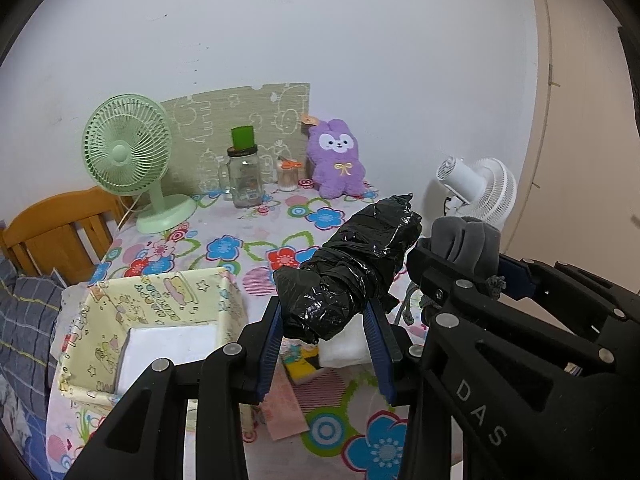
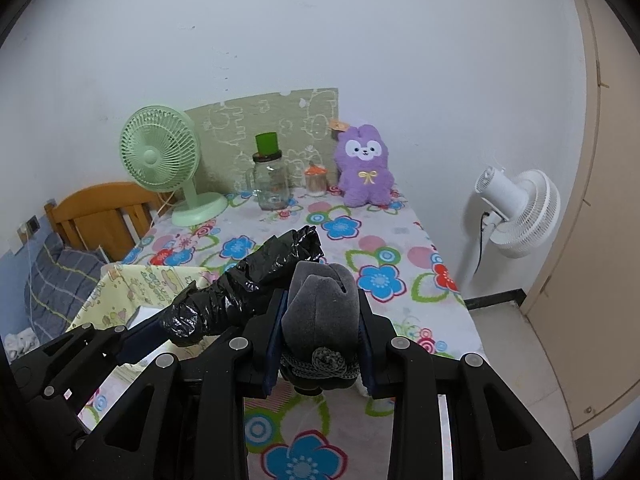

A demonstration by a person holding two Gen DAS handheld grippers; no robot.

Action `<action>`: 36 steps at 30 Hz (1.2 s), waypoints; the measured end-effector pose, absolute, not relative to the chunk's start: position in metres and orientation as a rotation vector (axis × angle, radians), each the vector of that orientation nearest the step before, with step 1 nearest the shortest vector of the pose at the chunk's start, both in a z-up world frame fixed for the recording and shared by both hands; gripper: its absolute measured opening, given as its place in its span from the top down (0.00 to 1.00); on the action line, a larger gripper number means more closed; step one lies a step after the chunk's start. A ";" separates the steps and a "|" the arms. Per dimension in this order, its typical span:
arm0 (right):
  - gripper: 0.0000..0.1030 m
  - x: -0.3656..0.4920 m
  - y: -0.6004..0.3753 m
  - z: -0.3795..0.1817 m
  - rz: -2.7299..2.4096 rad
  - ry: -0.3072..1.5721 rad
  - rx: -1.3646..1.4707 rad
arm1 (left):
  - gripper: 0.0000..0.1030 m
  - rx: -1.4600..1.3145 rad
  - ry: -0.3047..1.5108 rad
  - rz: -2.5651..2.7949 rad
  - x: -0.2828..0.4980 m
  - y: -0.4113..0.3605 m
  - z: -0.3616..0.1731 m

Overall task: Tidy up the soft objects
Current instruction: 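Lift the black bundle with the right tool and carry it over the fabric box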

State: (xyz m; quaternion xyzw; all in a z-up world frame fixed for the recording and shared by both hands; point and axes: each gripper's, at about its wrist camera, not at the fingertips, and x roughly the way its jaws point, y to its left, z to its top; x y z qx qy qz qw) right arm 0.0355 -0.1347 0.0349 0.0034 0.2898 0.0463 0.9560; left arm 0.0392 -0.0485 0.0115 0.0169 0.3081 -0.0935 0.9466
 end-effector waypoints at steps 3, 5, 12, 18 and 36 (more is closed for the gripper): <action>0.66 0.039 -0.127 0.036 0.101 0.588 0.007 | 0.60 0.031 0.624 -0.185 0.042 -0.040 0.013; 0.66 0.040 -0.122 0.037 0.106 0.586 0.006 | 0.60 0.029 0.620 -0.179 0.043 -0.034 0.014; 0.66 0.048 -0.101 0.038 0.131 0.581 -0.005 | 0.60 0.030 0.620 -0.155 0.048 -0.014 0.014; 0.66 0.057 -0.082 0.035 0.153 0.589 -0.008 | 0.60 0.033 0.623 -0.134 0.053 0.004 0.012; 0.66 0.082 -0.021 0.015 0.262 0.614 -0.006 | 0.60 0.009 0.654 -0.023 0.071 0.067 -0.011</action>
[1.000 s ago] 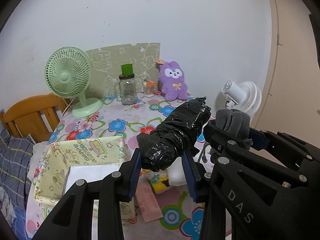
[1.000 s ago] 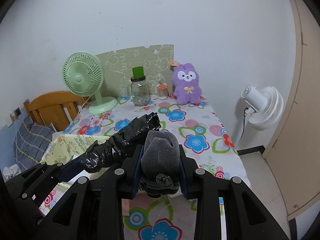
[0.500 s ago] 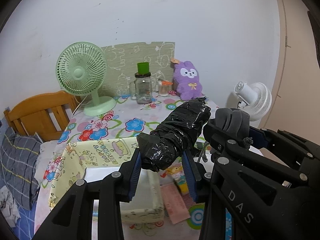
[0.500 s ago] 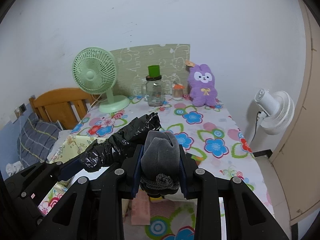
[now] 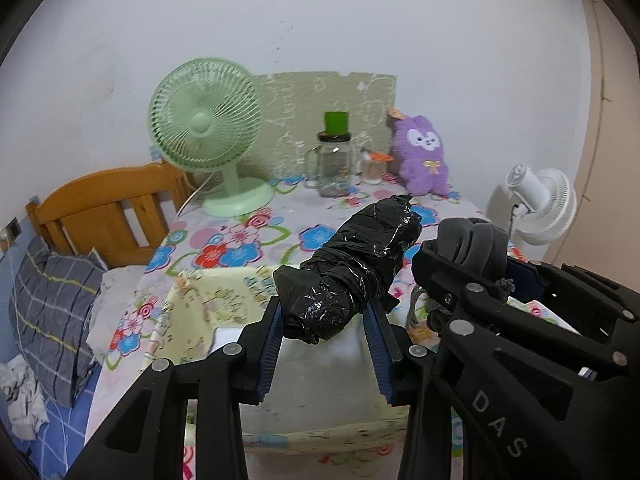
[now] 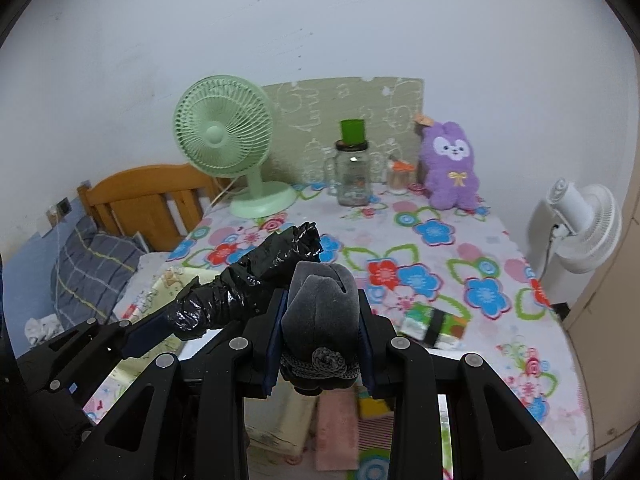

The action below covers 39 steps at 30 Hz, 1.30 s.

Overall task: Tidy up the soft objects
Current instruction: 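Lift the black bundle with the right tool and carry it over the fabric box, then lower the black bundle into the box and open the right tool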

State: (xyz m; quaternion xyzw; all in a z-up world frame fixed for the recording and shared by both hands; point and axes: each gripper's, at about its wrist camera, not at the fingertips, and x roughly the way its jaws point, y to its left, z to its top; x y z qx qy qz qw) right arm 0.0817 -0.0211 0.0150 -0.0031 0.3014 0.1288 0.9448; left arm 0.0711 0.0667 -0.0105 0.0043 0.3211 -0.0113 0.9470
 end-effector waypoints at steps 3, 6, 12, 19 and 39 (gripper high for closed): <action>0.66 0.087 -0.013 0.010 0.286 0.625 -0.003 | 0.60 0.003 0.674 -0.002 0.075 0.074 -0.018; 0.66 0.092 -0.003 0.003 0.299 0.636 -0.014 | 0.60 -0.008 0.693 0.019 0.078 0.082 -0.027; 0.66 0.100 0.011 -0.008 0.326 0.664 -0.022 | 0.60 -0.022 0.722 0.053 0.080 0.094 -0.039; 0.66 0.108 0.025 -0.022 0.363 0.704 -0.032 | 0.59 -0.024 0.743 0.124 0.084 0.107 -0.050; 0.31 0.125 0.035 -0.041 0.376 0.747 -0.043 | 0.21 -0.062 0.784 0.156 0.091 0.118 -0.060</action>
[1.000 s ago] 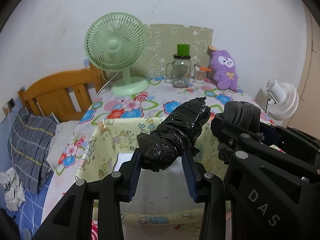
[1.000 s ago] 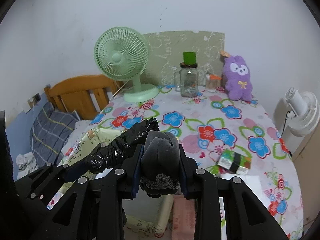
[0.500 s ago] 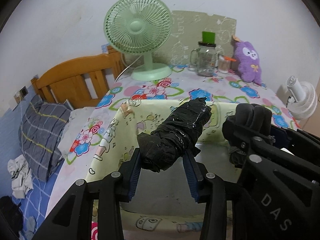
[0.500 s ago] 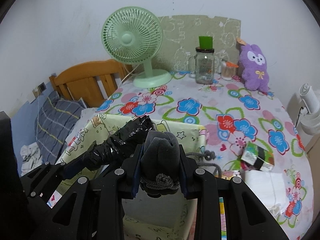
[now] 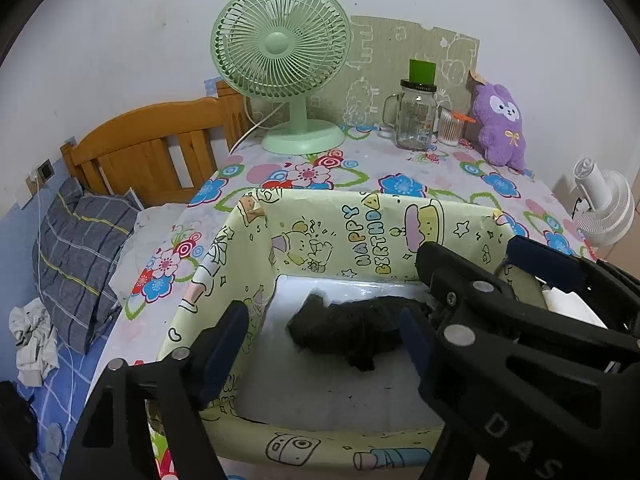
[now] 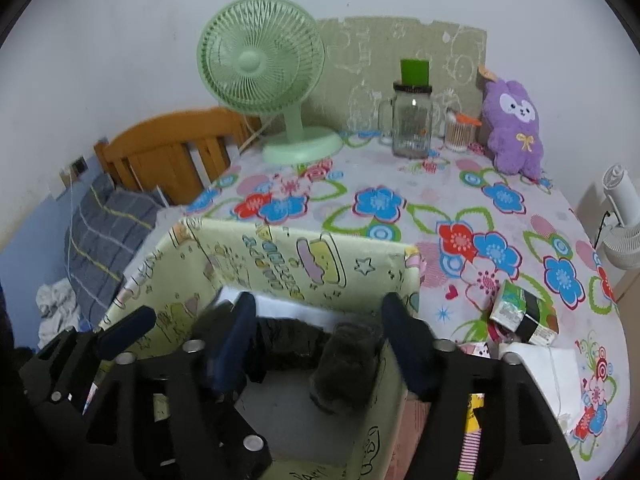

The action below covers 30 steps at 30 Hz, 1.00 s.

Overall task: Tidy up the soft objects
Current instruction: 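Lower the black bundle into the box and open the right tool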

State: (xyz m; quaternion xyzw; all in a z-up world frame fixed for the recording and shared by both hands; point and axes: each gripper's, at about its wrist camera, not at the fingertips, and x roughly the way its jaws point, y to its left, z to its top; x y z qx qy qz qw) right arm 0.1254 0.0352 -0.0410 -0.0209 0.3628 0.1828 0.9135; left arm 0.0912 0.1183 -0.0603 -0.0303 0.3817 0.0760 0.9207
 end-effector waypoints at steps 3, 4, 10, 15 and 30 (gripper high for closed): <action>0.28 0.124 0.035 -0.039 0.380 0.738 -0.055 | 0.18 -0.069 0.779 0.152 0.090 0.117 -0.057; 0.28 0.123 0.035 -0.038 0.379 0.736 -0.059 | 0.17 -0.070 0.776 0.150 0.090 0.117 -0.056; 0.19 0.116 0.029 -0.030 0.347 0.701 -0.064 | 0.15 -0.064 0.750 0.133 0.084 0.109 -0.046; 0.18 0.110 0.022 -0.023 0.335 0.681 -0.068 | 0.13 -0.066 0.729 0.121 0.079 0.102 -0.039; 0.13 0.089 -0.010 -0.001 0.300 0.626 -0.046 | 0.09 -0.028 0.661 0.090 0.065 0.071 -0.016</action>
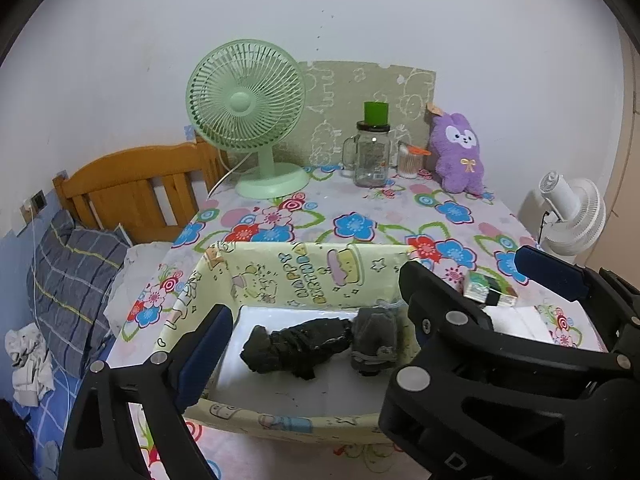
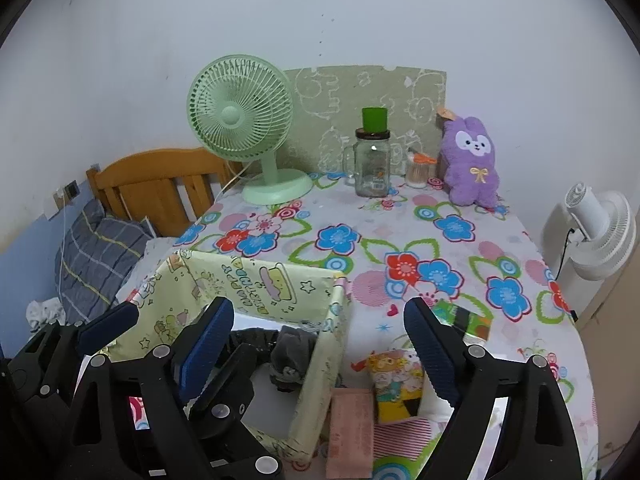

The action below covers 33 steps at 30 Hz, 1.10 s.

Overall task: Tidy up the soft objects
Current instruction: 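Lower the black bundle into the box and open the right tool, then withdraw the right tool from the box back toward the table items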

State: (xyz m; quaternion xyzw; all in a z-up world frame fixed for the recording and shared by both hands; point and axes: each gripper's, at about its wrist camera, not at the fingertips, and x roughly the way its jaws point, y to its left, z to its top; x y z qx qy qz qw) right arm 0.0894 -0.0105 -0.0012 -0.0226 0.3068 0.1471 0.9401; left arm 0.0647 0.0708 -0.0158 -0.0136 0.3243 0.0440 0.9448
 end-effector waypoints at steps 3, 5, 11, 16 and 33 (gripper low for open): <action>0.13 0.086 -0.017 0.002 0.297 0.623 -0.041 | 0.09 -0.023 0.653 0.085 0.062 0.065 -0.013; 0.13 0.084 -0.022 0.004 0.295 0.620 -0.038 | 0.09 -0.020 0.647 0.081 0.060 0.061 -0.011; 0.13 0.075 -0.036 0.012 0.286 0.600 -0.031 | 0.09 -0.015 0.625 0.067 0.054 0.047 -0.004; 0.13 0.068 -0.047 0.018 0.270 0.584 -0.030 | 0.08 -0.011 0.611 0.050 0.049 0.036 0.001; 0.13 0.051 -0.090 0.027 0.215 0.551 -0.024 | 0.08 -0.017 0.583 -0.002 0.039 -0.006 0.005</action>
